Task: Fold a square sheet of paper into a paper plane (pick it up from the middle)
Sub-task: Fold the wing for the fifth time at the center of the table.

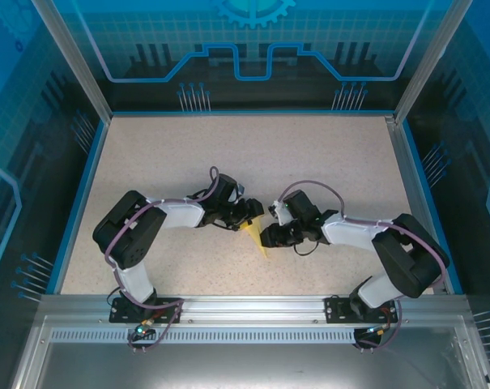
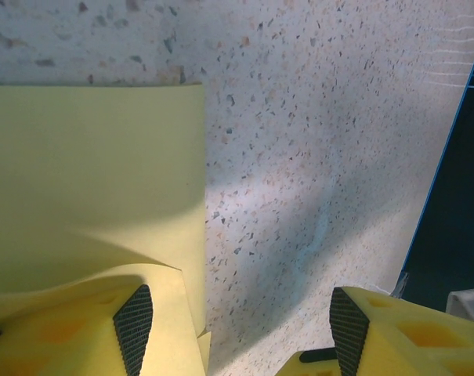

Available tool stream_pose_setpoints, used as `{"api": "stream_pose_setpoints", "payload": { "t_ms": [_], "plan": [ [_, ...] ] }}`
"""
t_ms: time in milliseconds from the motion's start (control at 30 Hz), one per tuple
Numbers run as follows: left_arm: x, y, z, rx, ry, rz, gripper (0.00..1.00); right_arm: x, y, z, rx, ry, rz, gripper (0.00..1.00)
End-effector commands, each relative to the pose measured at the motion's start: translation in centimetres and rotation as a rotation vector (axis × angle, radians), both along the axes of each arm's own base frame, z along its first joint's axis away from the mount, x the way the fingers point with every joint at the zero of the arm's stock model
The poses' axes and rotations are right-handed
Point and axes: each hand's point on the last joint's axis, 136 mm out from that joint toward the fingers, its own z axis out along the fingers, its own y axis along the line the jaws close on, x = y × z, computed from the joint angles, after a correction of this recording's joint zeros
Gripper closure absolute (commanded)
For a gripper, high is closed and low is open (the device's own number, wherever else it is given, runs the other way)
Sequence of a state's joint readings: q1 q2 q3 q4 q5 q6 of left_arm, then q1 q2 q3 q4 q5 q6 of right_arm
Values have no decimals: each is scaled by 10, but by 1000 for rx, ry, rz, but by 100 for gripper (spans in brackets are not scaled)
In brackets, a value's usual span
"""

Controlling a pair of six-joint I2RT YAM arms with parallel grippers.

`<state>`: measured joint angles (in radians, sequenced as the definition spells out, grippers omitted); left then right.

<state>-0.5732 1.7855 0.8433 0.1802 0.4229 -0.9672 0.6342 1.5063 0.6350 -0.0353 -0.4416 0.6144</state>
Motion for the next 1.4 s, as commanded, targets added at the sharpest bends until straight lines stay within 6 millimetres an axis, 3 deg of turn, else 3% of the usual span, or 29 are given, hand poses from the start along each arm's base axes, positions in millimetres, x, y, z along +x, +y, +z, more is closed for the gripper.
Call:
{"api": "stream_pose_setpoints", "payload": {
  "t_ms": [0, 267, 500, 700, 900, 1367],
  "plan": [
    [0, -4, 2, -6, 0, -30, 35, 15, 7, 2, 13, -18, -29, 64],
    [0, -5, 3, -10, -1, -32, 35, 26, 17, -15, 26, 3, -49, 66],
    [0, -6, 9, -20, -11, -37, 34, 21, 12, -29, 6, 34, -56, 86],
    [5, -6, 38, -47, -93, -52, 30, 15, 4, -40, 18, 78, -87, 92],
    [7, -1, 62, -56, -176, -52, 27, 20, 6, -35, 94, 85, -113, 94],
    [4, 9, 40, -36, -148, -5, 28, 22, 7, -38, 182, 135, -159, 100]
  ]
}}
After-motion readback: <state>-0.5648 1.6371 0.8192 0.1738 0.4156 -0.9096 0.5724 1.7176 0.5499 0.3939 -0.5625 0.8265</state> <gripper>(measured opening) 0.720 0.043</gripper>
